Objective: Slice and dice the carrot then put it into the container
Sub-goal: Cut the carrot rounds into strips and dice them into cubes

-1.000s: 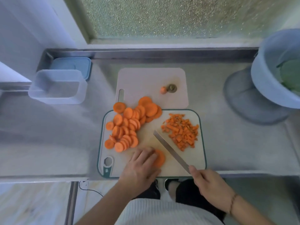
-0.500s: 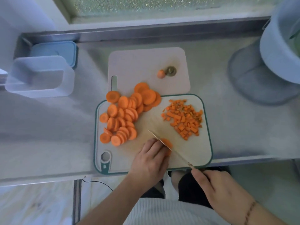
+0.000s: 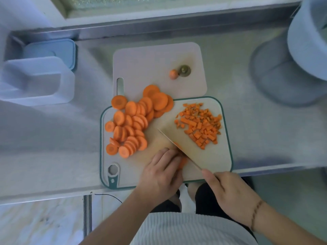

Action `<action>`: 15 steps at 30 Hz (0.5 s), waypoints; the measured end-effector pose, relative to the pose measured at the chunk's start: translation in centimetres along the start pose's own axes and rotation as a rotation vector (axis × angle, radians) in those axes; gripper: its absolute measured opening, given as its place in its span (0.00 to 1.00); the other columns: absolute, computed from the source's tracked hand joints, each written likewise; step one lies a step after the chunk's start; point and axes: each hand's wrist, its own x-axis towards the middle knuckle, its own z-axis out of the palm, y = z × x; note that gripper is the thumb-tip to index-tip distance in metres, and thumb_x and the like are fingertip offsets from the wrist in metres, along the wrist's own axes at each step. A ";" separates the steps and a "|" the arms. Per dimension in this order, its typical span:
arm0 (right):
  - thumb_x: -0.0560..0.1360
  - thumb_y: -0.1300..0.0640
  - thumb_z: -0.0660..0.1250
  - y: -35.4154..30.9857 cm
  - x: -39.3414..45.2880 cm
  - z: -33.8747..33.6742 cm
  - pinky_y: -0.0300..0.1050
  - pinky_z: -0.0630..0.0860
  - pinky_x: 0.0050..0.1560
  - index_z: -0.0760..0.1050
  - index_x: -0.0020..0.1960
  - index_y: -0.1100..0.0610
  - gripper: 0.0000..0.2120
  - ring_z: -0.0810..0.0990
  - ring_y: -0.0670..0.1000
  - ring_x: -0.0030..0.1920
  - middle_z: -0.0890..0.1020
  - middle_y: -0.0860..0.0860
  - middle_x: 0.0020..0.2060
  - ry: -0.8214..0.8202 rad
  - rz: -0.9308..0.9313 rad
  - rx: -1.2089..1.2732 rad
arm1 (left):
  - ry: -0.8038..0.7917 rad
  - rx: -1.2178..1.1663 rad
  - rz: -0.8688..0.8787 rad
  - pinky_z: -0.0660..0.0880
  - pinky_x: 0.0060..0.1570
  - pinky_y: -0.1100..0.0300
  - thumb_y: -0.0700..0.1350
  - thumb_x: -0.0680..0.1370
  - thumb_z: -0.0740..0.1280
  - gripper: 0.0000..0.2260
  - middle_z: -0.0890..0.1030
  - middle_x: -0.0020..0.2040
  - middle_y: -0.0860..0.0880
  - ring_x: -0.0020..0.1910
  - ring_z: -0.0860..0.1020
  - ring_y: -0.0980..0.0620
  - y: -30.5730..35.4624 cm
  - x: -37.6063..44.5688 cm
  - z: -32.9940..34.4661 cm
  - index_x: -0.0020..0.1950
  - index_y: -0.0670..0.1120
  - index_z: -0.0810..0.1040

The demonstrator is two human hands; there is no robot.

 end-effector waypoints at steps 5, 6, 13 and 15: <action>0.70 0.25 0.40 1.9 -3.0 -0.3 0.40 0.68 0.33 0.66 0.28 0.54 0.36 0.73 0.46 0.27 0.73 0.48 0.23 -0.032 0.070 -0.047 | 0.028 0.008 0.019 0.78 0.56 0.49 0.37 0.76 0.71 0.08 0.83 0.55 0.42 0.56 0.79 0.41 -0.2 -0.6 0.2 0.54 0.37 0.84; 0.70 0.25 0.39 1.9 -3.3 -0.3 0.41 0.68 0.33 0.64 0.28 0.54 0.35 0.72 0.46 0.27 0.73 0.48 0.23 -0.042 0.090 -0.072 | 0.028 0.003 0.020 0.78 0.57 0.50 0.37 0.76 0.71 0.08 0.83 0.55 0.43 0.57 0.79 0.41 -0.1 -0.5 0.3 0.54 0.37 0.84; 0.67 0.27 0.38 -0.9 -0.9 0.8 0.44 0.74 0.37 0.67 0.30 0.51 0.33 0.72 0.46 0.28 0.73 0.48 0.25 -0.065 0.111 -0.114 | 0.023 -0.052 0.045 0.79 0.58 0.48 0.35 0.74 0.73 0.10 0.83 0.56 0.42 0.58 0.81 0.40 -0.3 -0.2 0.2 0.55 0.37 0.85; 0.69 0.27 0.39 -1.1 -0.2 1.2 0.47 0.75 0.38 0.67 0.30 0.51 0.32 0.71 0.46 0.27 0.72 0.48 0.24 -0.040 0.060 -0.086 | 0.019 -0.056 0.059 0.79 0.57 0.48 0.35 0.75 0.73 0.09 0.83 0.56 0.43 0.57 0.81 0.41 -0.5 -0.2 0.1 0.55 0.37 0.85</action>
